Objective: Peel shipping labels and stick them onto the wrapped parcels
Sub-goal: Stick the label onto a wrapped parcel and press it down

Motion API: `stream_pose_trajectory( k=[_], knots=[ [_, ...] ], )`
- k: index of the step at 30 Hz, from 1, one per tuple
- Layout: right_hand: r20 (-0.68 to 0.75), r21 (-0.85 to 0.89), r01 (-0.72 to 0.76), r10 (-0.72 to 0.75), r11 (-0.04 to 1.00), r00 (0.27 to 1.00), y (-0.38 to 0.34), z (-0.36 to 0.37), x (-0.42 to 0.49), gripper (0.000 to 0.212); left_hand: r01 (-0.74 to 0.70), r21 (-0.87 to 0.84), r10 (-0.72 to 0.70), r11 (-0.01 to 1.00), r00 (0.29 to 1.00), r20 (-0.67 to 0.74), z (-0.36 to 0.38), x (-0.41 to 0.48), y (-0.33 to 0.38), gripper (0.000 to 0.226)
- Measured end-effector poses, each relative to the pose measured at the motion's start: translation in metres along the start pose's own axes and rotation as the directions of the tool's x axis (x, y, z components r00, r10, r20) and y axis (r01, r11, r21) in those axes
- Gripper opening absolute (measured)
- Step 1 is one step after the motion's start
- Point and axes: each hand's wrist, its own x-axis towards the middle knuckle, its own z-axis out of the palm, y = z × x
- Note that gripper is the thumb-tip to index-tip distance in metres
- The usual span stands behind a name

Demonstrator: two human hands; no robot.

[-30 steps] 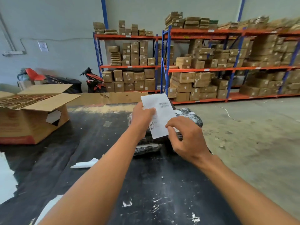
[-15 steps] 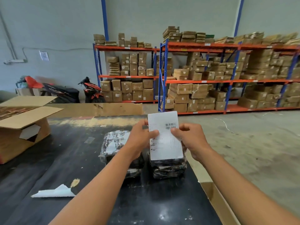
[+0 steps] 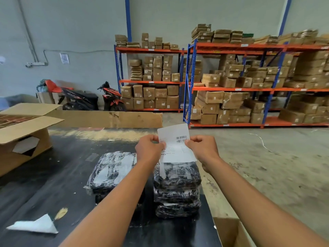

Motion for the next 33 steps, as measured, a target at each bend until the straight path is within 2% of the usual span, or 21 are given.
stream_pose_trajectory(
  k=[3,6,12,17,23,33],
  knots=[
    [-0.024,-0.005,-0.031,0.031,0.999,0.999,0.006,0.008,0.012,0.012,0.006,0.048,-0.005,0.999,1.000,-0.012,0.007,0.011,-0.004,0.008],
    [-0.043,-0.034,-0.085,0.083,0.996,0.996,0.019,0.014,0.016,0.022,0.011,0.078,-0.011,0.997,1.000,0.000,0.014,0.020,-0.015,0.018],
    [-0.045,-0.079,-0.137,0.133,0.987,0.990,0.039,0.018,0.023,0.012,0.059,0.138,-0.060,0.989,0.998,0.003,0.029,0.030,-0.038,0.020],
    [-0.063,-0.116,-0.129,0.122,0.985,0.991,0.050,0.020,0.024,0.022,0.084,0.160,-0.081,0.983,0.996,-0.022,0.035,0.031,-0.050,0.020],
    [-0.041,-0.156,-0.102,0.097,0.982,0.994,0.050,0.021,0.023,0.021,0.111,0.143,-0.107,0.983,0.993,-0.041,0.035,0.032,-0.053,0.031],
    [-0.054,-0.194,-0.120,0.111,0.974,0.992,0.050,0.023,0.030,0.018,0.161,0.132,-0.159,0.978,0.987,-0.026,0.037,0.037,-0.053,0.029]
  ],
)
